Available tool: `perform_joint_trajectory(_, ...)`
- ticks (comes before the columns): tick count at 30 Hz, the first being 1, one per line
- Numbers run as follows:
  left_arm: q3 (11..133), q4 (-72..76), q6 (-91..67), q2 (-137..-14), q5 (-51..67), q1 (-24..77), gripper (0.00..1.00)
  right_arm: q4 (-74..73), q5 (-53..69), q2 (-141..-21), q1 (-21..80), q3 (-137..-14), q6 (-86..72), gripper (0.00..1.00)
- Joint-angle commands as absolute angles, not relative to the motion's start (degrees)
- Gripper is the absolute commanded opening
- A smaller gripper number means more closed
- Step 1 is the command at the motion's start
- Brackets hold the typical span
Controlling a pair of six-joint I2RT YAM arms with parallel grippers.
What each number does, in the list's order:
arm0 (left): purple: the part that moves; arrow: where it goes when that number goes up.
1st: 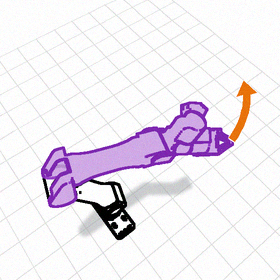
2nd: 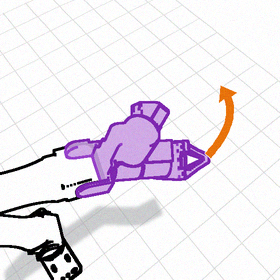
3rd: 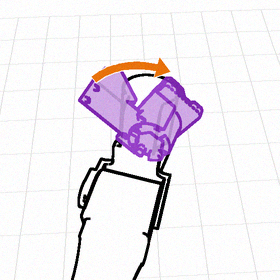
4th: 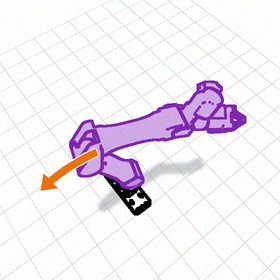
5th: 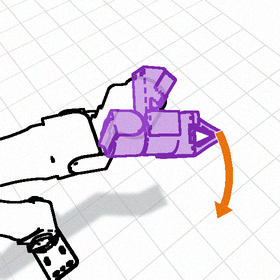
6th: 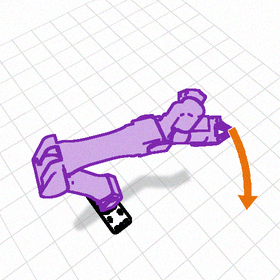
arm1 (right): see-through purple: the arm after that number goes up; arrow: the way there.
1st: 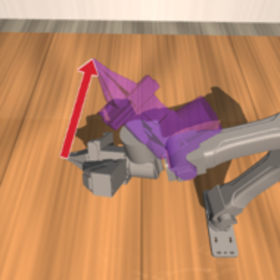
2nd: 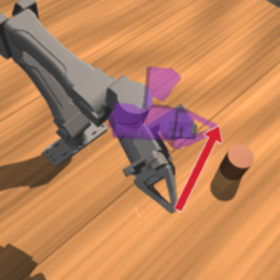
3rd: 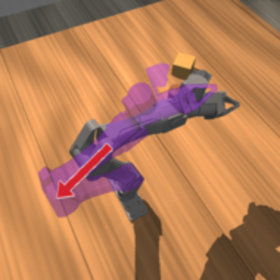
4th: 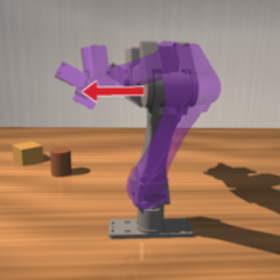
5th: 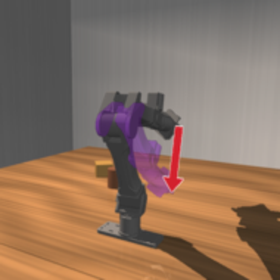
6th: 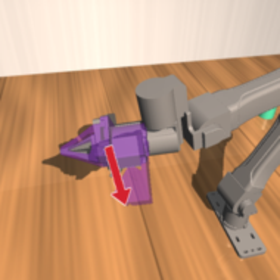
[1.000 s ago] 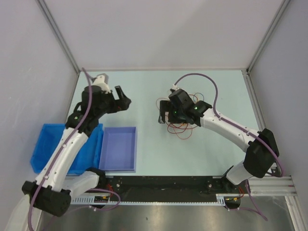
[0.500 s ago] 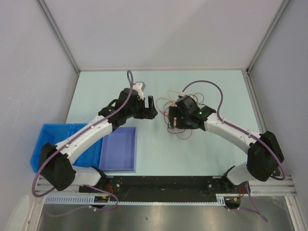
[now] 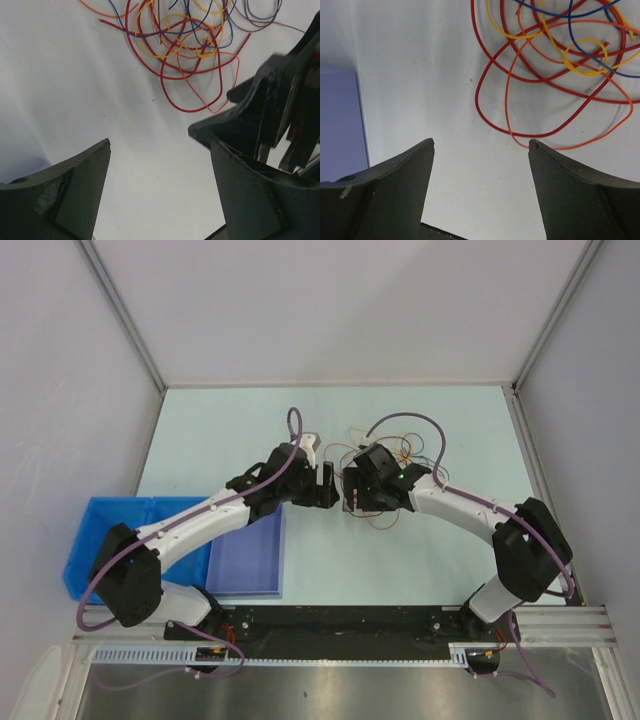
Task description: Untangle the cables
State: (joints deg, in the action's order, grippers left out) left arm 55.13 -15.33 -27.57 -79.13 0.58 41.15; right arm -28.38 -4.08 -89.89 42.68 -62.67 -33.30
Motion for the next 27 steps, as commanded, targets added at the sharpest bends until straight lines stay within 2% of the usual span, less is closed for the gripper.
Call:
perform_joint_trajectory(1, 52.74, -11.95, -28.57, -76.82, -1.76, 41.57, 0.86, -24.52, -3.08, -92.19, 40.79, -62.67, -31.91, 0.79)
perform_joint_trajectory(8, 49.75, -11.34, -28.48, -74.71, -2.46, 41.48, 0.86, -22.15, -1.50, -95.79, 40.08, -62.67, -31.38, 0.75)
perform_joint_trajectory(13, 48.52, -10.46, -28.74, -74.18, -2.02, 41.49, 0.86, -21.18, -1.58, -97.03, 39.82, -62.67, -31.29, 0.68)
perform_joint_trajectory(17, 48.52, -10.55, -28.92, -74.18, -1.76, 41.57, 0.86, -21.09, -1.41, -97.91, 39.29, -62.67, -31.20, 0.59)
perform_joint_trajectory(20, 48.34, -10.20, -29.18, -74.00, -1.67, 41.57, 0.86, -20.92, -1.32, -98.26, 39.02, -62.67, -31.11, 0.47)
perform_joint_trajectory(23, 48.34, -10.20, -29.35, -73.92, -1.50, 41.57, 0.86, -20.83, -1.14, -98.35, 38.85, -62.75, -31.03, 0.38)
perform_joint_trajectory(27, 48.52, -10.37, -29.53, -73.65, -1.58, 41.66, 0.86, -20.74, -0.79, -98.79, 38.58, -62.75, -31.03, 0.34)
